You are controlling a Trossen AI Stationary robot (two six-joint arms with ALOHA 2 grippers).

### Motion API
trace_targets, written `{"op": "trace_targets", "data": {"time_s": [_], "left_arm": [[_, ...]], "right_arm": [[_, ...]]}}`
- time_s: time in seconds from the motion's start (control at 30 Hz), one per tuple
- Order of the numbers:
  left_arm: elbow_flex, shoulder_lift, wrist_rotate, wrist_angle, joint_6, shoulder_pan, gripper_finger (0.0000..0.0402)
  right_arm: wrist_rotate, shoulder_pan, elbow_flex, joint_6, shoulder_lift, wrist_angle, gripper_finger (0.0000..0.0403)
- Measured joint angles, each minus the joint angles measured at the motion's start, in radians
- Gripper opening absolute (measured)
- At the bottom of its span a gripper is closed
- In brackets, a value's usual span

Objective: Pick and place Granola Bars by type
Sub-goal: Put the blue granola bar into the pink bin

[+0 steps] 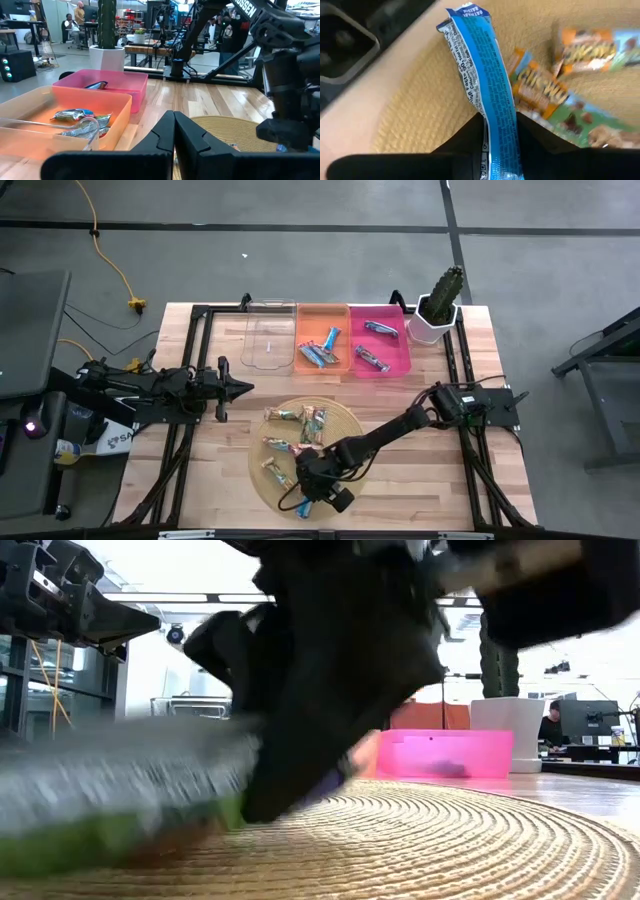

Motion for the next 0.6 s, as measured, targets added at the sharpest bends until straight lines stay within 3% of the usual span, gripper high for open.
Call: {"op": "trace_targets", "data": {"time_s": [0.3, 0.6], "left_arm": [[0.000, 0.000, 0.000, 0.000, 0.000, 0.000, 0.0001], [0.000, 0.000, 0.000, 0.000, 0.000, 0.000, 0.0001]], "right_arm": [[-0.091, -0.004, 0.152, 0.142, 0.000, -0.116, 0.0084], [-0.377, -0.042, 0.313, 0.401, -0.001, -0.045, 0.0084]]}}
